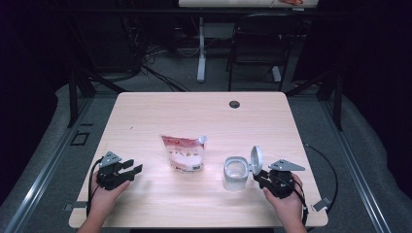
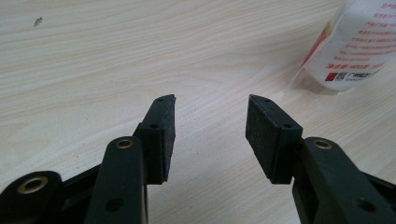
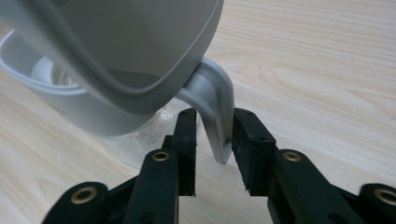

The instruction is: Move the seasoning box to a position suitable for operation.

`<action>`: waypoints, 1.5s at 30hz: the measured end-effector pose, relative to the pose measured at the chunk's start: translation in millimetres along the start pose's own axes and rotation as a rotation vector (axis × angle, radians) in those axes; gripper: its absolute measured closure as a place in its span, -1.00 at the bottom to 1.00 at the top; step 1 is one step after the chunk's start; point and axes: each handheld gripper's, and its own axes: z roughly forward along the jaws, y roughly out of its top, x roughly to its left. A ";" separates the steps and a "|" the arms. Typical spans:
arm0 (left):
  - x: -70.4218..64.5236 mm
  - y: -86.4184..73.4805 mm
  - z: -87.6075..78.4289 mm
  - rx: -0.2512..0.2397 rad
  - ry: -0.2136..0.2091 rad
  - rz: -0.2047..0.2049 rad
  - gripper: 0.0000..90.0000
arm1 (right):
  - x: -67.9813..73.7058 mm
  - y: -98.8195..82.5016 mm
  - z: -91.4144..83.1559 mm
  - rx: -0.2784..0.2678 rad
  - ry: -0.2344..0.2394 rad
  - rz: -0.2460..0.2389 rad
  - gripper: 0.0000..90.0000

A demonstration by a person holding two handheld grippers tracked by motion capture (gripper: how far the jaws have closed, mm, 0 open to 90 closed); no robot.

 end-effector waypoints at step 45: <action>-0.2 0.0 1.4 0.016 -0.002 0.010 0.18 | -39.5 8.6 6.6 -0.034 0.001 0.076 0.64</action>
